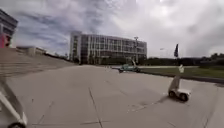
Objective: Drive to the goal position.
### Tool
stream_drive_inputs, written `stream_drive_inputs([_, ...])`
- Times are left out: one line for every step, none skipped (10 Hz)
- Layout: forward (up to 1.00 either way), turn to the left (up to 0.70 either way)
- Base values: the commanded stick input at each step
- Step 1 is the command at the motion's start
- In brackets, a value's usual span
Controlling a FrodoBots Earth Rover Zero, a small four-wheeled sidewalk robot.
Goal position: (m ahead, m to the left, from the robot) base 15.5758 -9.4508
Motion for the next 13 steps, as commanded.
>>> stream_drive_inputs([0.7,0.35])
stream_drive_inputs([0.7,0.35])
stream_drive_inputs([0.7,0.35])
stream_drive_inputs([0.7,0.35])
stream_drive_inputs([0.7,0.35])
stream_drive_inputs([0.7,0.35])
stream_drive_inputs([0.7,0.35])
stream_drive_inputs([0.7,0.35])
stream_drive_inputs([0.7,0.35])
stream_drive_inputs([0.7,0.35])
stream_drive_inputs([0.7,0.35])
stream_drive_inputs([0.7,0.35])
stream_drive_inputs([0.7,0.35])
